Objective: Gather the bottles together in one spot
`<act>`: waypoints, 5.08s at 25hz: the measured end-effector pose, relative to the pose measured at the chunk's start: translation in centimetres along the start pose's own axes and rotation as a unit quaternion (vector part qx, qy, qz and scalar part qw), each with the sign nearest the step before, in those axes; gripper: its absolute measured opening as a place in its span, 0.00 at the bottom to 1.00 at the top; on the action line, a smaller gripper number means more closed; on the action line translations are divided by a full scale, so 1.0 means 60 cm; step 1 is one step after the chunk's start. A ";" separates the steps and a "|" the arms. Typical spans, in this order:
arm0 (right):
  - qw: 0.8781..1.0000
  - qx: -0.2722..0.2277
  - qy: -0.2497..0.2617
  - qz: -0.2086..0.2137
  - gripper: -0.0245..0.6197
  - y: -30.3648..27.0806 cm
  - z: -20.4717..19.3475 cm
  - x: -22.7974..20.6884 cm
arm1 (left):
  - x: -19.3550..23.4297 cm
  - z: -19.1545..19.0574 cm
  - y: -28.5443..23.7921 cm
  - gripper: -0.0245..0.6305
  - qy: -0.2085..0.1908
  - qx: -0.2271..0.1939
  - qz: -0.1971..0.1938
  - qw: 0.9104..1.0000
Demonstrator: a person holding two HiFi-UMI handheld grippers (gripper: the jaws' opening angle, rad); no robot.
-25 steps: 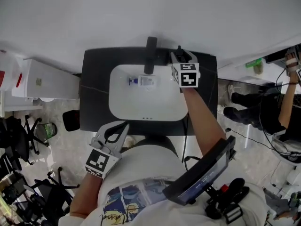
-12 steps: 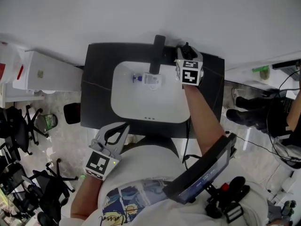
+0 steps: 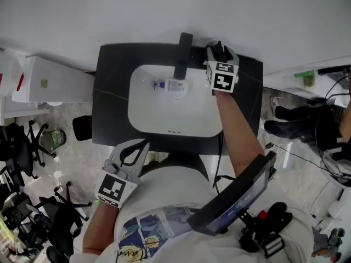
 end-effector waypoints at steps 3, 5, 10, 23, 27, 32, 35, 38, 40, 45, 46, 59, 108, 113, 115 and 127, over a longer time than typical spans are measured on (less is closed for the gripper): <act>1.000 -0.002 -0.009 -0.002 0.43 0.005 -0.001 -0.002 | 0.000 0.002 0.005 0.04 -0.001 0.001 -0.003 1.000; 1.000 -0.007 -0.005 0.001 0.44 0.015 -0.002 -0.001 | -0.002 -0.001 0.007 0.04 -0.003 0.000 -0.005 1.000; 1.000 -0.016 0.008 0.001 0.44 0.049 -0.003 -0.004 | -0.012 0.000 0.005 0.04 -0.013 -0.006 -0.024 1.000; 0.996 0.019 0.072 0.057 0.44 0.181 -0.101 0.069 | -0.037 -0.019 0.025 0.04 -0.024 -0.017 -0.057 0.998; 0.984 0.042 0.114 0.127 0.42 0.207 -0.153 0.153 | -0.037 -0.026 0.033 0.04 -0.022 -0.018 -0.056 0.998; 0.957 0.049 0.195 0.210 0.42 0.223 -0.191 0.252 | -0.037 -0.041 0.067 0.04 -0.009 -0.022 -0.036 0.999; 0.936 0.047 0.247 0.247 0.41 0.209 -0.203 0.299 | -0.033 -0.051 0.082 0.04 -0.001 -0.023 -0.014 1.000; 0.916 0.056 0.284 0.278 0.41 0.184 -0.225 0.338 | -0.028 -0.054 0.094 0.04 0.010 -0.022 0.007 1.000; 0.904 0.061 0.305 0.294 0.40 0.167 -0.240 0.361 | -0.023 -0.057 0.101 0.04 0.017 -0.021 0.021 0.999; 0.866 0.067 0.377 0.322 0.39 0.133 -0.273 0.407 | -0.011 -0.065 0.121 0.04 0.038 -0.018 0.058 0.997; 0.858 0.069 0.392 0.326 0.39 0.125 -0.279 0.414 | -0.009 -0.066 0.122 0.04 0.041 -0.017 0.065 0.997; 0.767 0.076 0.537 0.343 0.36 0.027 -0.358 0.460 | 0.001 -0.103 0.118 0.04 0.101 -0.005 0.120 0.988; 0.986 0.030 0.114 0.119 0.25 0.197 -0.163 0.124 | -0.059 -0.035 0.003 0.04 -0.036 0.043 -0.091 0.994; 0.996 0.011 0.070 0.056 0.25 0.214 -0.101 0.027 | -0.071 -0.013 -0.035 0.04 -0.054 0.040 -0.122 0.990; 0.998 0.002 0.055 0.040 0.25 0.212 -0.078 -0.005 | -0.073 -0.005 -0.048 0.04 -0.057 0.036 -0.127 0.990; 0.999 -0.009 -0.021 -0.033 0.25 0.100 -0.015 -0.131 | -0.069 0.037 -0.082 0.04 -0.069 0.030 -0.122 0.990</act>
Point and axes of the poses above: the fingertips, and each gripper's own axes: y backward along the fingers, x to its left, z out of its top, the point moved 3 cm from there along y, backward along the fingers, and after that the axes turned 10 degrees about -z, right-handed, at the moved point
